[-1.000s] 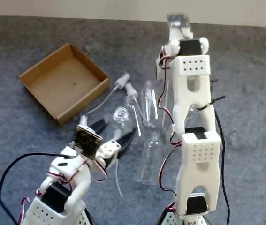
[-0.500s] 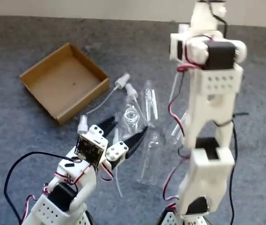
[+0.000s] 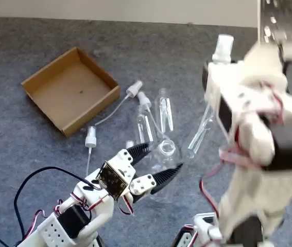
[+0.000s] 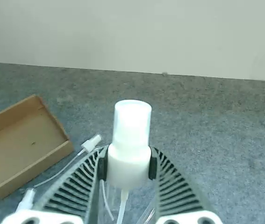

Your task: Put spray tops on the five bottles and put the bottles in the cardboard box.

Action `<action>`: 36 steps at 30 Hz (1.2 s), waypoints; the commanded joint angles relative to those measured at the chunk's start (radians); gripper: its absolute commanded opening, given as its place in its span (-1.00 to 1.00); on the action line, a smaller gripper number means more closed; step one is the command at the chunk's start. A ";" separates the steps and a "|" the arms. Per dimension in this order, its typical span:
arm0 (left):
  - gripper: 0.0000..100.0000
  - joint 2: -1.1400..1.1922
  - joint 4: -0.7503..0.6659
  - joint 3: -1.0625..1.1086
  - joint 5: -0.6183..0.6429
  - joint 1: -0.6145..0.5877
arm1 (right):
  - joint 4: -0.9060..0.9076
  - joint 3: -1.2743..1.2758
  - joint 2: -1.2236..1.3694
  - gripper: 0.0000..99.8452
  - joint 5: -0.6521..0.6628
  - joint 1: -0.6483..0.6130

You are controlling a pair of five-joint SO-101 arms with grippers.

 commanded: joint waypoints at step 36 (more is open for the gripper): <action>-0.76 -0.002 0.044 0.019 0.012 0.096 | -0.541 0.851 -0.733 -0.97 0.000 -0.134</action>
